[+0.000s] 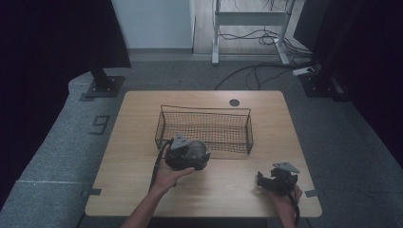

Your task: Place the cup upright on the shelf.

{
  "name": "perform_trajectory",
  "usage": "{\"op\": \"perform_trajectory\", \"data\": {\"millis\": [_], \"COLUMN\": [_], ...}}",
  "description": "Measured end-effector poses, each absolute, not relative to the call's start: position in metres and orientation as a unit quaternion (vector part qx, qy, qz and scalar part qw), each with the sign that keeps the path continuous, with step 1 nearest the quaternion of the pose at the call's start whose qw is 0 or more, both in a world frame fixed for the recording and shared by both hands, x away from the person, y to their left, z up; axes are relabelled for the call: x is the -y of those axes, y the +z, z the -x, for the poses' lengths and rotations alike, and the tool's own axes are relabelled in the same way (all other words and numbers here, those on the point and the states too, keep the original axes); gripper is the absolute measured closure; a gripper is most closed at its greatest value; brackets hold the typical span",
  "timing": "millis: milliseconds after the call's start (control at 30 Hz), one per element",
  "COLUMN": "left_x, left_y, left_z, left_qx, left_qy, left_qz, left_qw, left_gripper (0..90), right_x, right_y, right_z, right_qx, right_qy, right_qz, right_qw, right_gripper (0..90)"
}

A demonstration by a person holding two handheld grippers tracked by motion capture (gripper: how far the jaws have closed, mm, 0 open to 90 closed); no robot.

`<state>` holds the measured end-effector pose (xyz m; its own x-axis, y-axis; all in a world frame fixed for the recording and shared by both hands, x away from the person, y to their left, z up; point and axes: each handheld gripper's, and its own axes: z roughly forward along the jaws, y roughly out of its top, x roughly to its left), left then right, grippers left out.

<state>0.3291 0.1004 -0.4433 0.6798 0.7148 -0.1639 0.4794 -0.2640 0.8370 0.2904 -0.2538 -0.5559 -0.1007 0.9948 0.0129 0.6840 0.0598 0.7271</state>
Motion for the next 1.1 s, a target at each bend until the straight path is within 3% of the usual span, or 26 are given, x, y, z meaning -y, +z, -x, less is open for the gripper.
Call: {"op": "perform_trajectory", "data": {"millis": [1100], "left_x": [-0.104], "left_y": [-0.420], "left_z": [-0.350], "left_qx": [-0.381], "left_qy": [0.129], "left_qz": [-0.785], "left_qw": [0.472], "left_gripper": [14.3], "right_x": [0.255], "right_y": [-0.556], "right_z": [-0.291], "right_qx": [-0.675], "right_qy": [0.297], "right_qz": [-0.622], "right_qw": [0.264], "right_gripper": [7.0]}}
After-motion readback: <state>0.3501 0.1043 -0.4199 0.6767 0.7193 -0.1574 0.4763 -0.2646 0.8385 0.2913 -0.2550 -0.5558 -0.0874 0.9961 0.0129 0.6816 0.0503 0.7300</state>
